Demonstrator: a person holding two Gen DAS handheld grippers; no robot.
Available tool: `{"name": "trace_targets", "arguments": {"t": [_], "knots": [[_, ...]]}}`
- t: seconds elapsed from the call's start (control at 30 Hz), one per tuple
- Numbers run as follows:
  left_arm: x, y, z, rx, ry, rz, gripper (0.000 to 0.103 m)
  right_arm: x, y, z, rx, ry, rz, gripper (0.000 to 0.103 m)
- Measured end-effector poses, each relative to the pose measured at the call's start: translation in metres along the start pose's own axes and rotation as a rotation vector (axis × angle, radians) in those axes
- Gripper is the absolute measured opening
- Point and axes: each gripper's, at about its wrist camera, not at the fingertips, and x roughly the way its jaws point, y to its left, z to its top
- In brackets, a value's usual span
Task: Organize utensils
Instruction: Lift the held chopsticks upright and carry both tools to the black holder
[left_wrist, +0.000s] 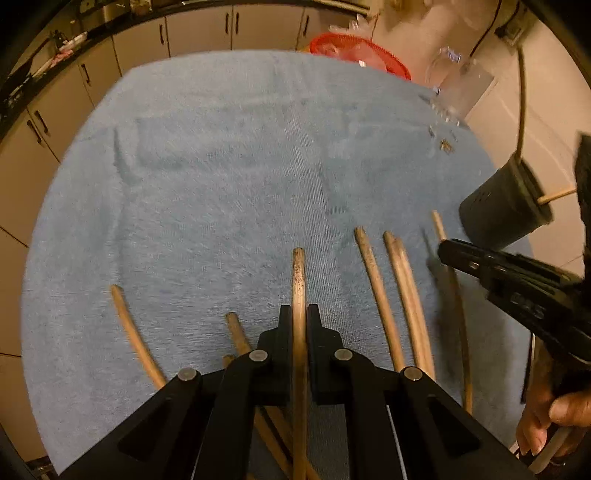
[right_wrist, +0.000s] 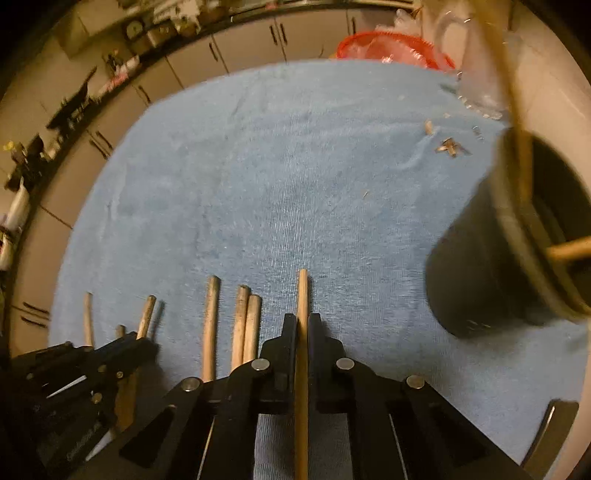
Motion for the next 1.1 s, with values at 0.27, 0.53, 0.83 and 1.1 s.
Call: {"name": "trace_targets", "arguments": {"t": [0.27,0.53,0.83,1.1], "knots": [[-0.086,0.003,-0.010,-0.027,-0.180,-0.045,0.007,-0.116,0.005,-0.027,-0.025,-0.303,0.148,0.006],[-0.142,-0.008,-0.025,-0.015,-0.286,-0.050,0.007,-0.175,0.013,-0.051,-0.069,-0.489,0.149,0.006],[-0.170,-0.017,-0.030,-0.004,-0.331,-0.048,0.007,-0.199,0.012,-0.067,-0.059,-0.543,0.173,0.006],[-0.174,-0.028,-0.029,0.016,-0.329,-0.049,0.007,-0.201,0.011,-0.069,-0.061,-0.548,0.196,0.006]]}}
